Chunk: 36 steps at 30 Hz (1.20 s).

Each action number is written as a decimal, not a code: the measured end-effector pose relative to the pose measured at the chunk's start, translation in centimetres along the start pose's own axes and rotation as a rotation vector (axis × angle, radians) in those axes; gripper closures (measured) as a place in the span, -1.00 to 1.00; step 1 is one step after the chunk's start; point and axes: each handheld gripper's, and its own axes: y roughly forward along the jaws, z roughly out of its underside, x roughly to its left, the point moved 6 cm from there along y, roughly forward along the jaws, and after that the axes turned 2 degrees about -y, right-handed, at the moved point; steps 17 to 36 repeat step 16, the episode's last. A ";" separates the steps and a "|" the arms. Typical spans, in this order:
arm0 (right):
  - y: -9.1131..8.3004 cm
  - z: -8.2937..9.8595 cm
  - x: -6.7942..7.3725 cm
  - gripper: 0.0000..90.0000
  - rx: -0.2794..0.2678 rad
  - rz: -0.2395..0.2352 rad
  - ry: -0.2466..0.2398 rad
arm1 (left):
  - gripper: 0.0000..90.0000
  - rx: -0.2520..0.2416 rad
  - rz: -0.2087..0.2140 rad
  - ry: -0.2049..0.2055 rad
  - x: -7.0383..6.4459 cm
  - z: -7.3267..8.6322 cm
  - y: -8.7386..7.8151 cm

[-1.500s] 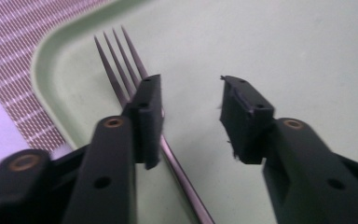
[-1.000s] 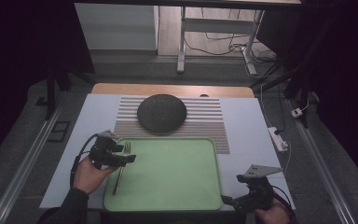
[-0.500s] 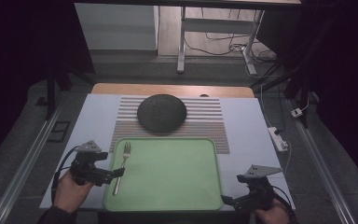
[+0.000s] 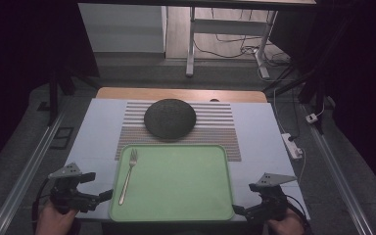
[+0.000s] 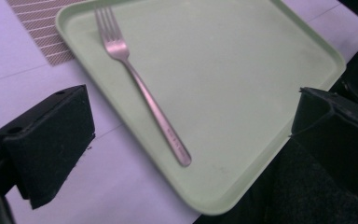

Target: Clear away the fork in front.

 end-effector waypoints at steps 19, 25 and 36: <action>0.0 0.1 0.0 -0.96 0.009 0.010 0.001 | -1.00 0.057 -0.049 -0.035 0.5 1.4 -0.6; 0.0 0.1 0.0 -0.96 0.009 0.010 0.001 | -1.00 0.057 -0.049 -0.035 0.5 1.4 -0.6; 0.0 0.1 0.0 -0.96 0.009 0.010 0.001 | -1.00 0.057 -0.049 -0.035 0.5 1.4 -0.6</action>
